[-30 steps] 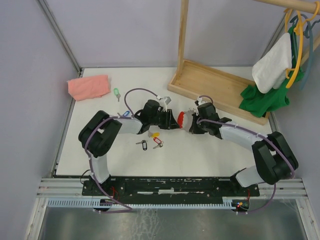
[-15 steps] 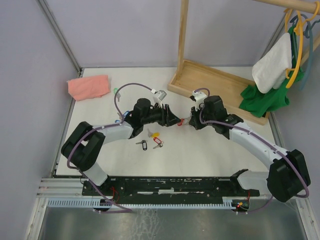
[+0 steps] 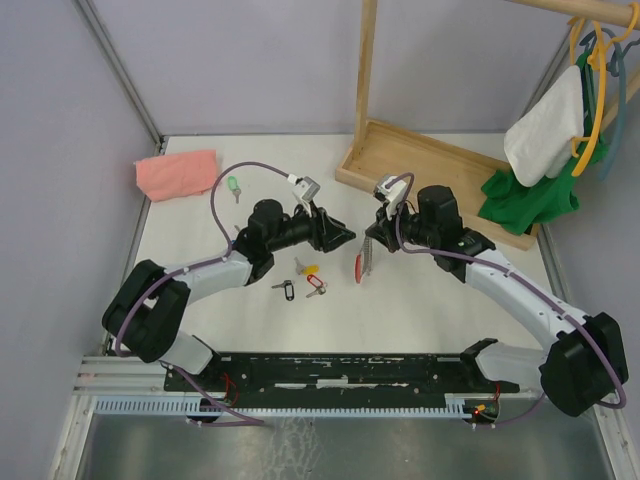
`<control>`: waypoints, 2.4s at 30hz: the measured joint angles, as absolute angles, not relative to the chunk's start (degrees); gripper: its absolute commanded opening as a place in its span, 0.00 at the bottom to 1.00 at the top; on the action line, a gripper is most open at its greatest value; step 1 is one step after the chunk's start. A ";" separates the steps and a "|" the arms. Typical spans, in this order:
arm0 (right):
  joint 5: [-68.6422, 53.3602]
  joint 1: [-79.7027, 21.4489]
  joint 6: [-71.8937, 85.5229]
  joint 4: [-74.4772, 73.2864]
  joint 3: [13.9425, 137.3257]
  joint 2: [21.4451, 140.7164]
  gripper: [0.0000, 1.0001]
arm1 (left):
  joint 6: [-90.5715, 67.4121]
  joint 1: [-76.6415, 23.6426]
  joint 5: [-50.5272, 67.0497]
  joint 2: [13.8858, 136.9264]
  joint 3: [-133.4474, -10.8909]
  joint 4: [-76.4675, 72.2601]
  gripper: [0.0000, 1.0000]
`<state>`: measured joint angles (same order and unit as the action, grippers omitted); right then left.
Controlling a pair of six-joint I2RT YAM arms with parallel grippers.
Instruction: Put the keys on the keyring
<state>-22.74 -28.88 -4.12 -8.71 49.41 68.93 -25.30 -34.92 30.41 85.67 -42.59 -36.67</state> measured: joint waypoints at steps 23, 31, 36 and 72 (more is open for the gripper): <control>-42.50 -28.88 -9.89 7.11 48.49 72.95 0.01 | -22.94 -27.75 47.09 85.36 -32.42 -62.28 0.55; -45.80 -28.95 -9.96 9.17 47.29 72.31 0.01 | -21.02 -27.73 50.50 85.34 -32.38 -63.57 0.39; -47.83 -28.95 -10.17 10.68 46.63 71.53 0.01 | -20.34 -27.31 52.62 84.49 -32.38 -63.53 0.34; -54.08 -29.06 -9.10 16.10 45.93 70.19 0.01 | -19.81 -27.03 57.54 82.78 -32.47 -65.34 0.37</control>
